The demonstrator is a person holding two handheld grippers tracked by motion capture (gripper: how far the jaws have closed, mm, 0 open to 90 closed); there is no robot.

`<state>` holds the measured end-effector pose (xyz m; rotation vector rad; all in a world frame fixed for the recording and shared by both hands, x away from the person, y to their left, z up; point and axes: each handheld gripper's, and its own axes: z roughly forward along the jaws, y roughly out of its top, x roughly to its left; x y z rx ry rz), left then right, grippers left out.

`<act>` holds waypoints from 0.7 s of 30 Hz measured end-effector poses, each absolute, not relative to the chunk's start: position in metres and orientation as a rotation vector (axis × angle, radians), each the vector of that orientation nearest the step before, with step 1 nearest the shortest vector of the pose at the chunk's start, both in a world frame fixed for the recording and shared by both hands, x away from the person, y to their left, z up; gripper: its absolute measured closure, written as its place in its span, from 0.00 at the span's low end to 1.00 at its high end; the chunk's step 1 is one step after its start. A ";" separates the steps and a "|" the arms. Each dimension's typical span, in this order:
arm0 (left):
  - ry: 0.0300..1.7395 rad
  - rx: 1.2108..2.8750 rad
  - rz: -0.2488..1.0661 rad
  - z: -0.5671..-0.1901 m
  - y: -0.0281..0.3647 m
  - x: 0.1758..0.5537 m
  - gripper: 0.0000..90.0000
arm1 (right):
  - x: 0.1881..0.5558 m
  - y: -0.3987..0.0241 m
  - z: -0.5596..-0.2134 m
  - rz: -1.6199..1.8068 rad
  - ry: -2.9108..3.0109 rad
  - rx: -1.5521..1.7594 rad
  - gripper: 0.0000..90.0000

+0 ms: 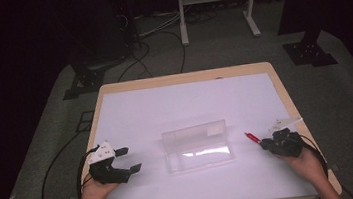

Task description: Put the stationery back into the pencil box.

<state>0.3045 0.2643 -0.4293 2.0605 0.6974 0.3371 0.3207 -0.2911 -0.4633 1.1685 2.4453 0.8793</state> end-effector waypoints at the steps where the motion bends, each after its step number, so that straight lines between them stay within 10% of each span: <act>1: 0.699 2.059 0.338 -0.429 0.265 0.304 0.21 | 0.321 -0.291 -0.463 0.877 2.443 1.165 0.88; 21: 0.698 2.058 0.327 -0.432 0.264 0.305 0.21 | 0.314 -0.282 -0.400 1.166 2.481 0.987 0.88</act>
